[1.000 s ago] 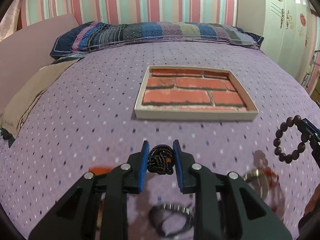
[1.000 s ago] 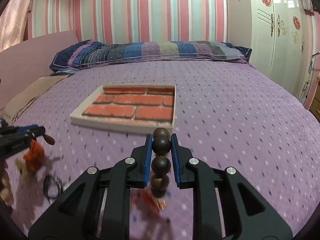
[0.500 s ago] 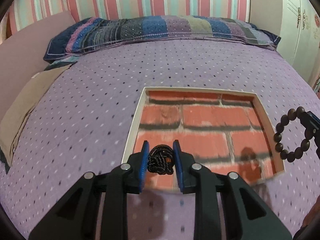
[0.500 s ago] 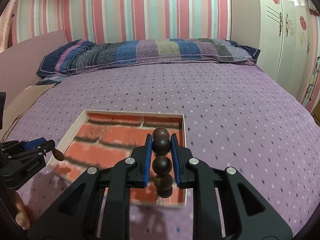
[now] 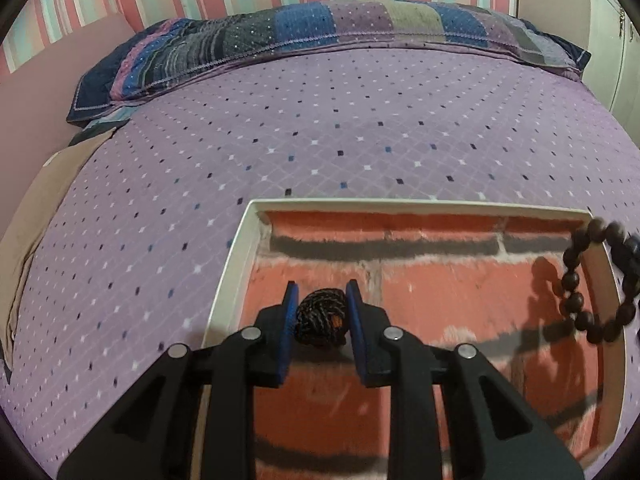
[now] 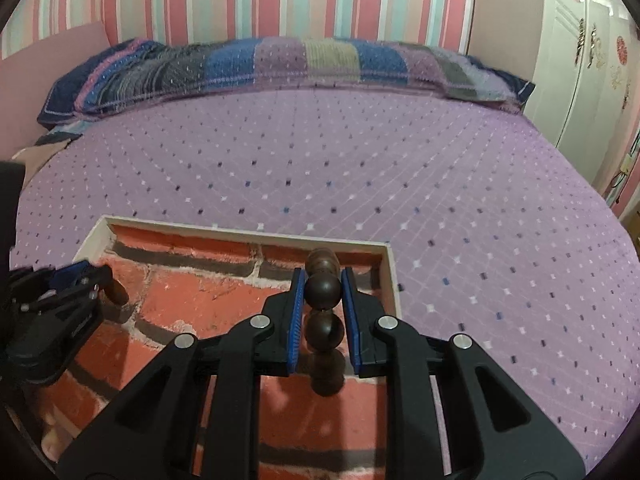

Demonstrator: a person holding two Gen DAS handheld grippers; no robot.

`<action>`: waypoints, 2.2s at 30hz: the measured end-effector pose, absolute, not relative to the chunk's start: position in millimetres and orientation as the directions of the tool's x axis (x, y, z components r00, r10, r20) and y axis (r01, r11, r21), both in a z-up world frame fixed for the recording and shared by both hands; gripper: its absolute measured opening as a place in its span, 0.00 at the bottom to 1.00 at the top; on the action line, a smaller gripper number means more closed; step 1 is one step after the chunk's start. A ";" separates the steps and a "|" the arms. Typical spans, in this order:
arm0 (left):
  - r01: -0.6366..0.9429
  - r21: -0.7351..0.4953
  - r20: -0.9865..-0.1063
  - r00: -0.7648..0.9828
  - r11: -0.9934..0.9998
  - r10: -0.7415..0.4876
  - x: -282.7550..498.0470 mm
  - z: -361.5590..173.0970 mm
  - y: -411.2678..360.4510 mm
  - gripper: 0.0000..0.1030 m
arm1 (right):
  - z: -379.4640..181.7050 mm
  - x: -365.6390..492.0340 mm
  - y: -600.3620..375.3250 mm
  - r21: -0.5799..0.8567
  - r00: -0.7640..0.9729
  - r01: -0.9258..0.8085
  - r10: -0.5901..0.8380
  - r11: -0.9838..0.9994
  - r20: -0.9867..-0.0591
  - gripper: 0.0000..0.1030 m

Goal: Organize jewelry
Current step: 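Carry the bead bracelet with right gripper while left gripper carries pendant to tray, then open right gripper to drop bracelet in tray while left gripper releases pendant there, then move both open grippers back toward the remaining jewelry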

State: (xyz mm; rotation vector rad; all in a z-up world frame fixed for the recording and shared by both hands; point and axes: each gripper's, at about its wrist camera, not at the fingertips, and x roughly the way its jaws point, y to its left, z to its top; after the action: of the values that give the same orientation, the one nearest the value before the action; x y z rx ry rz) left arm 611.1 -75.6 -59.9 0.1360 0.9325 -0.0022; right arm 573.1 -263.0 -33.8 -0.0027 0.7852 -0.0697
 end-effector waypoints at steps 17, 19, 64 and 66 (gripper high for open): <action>0.072 0.141 -0.846 0.527 0.987 0.082 637.0 -89.3 -75.4 0.24 | -86.4 610.5 -260.0 0.044 0.533 0.058 0.006 0.997 -0.846 0.19; 0.074 0.143 -0.846 0.527 0.987 0.083 637.7 -89.7 -75.4 0.25 | -87.5 612.1 -261.2 0.051 0.523 0.063 0.010 0.997 -0.853 0.19; 0.038 0.028 -0.704 0.711 0.999 -0.007 287.2 18.8 11.2 0.68 | 11.6 288.6 -293.0 0.029 0.746 0.016 0.007 0.999 -0.666 0.71; 0.045 0.038 -0.699 0.715 0.998 -0.005 268.5 16.5 11.1 0.68 | 11.2 272.1 -294.4 0.027 0.750 0.022 0.001 0.999 -0.661 0.71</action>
State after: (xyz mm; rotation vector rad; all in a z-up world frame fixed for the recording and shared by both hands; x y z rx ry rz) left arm 268.5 11.1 16.5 0.0539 0.7733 -0.0278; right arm 272.1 -294.4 11.2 0.0337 0.7227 -0.0113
